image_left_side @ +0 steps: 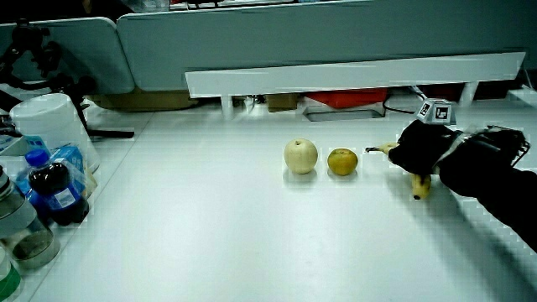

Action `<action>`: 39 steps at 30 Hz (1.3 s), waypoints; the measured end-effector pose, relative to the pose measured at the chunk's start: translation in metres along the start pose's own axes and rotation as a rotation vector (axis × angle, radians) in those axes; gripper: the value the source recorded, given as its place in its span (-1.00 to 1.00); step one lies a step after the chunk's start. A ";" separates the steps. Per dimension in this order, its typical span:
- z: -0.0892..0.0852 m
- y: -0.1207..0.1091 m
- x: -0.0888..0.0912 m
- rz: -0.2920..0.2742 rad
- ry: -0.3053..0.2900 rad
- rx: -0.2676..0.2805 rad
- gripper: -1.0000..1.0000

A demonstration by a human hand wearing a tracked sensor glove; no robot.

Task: Place banana

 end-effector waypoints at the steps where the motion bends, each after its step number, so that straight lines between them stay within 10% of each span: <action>1: -0.001 -0.002 -0.002 -0.008 -0.026 0.020 0.00; 5: -0.014 0.000 -0.009 -0.023 -0.120 0.049 0.00; 32: -0.033 0.000 -0.029 -0.018 -0.200 0.019 0.00; 39: -0.038 0.001 -0.035 -0.044 -0.340 0.030 0.00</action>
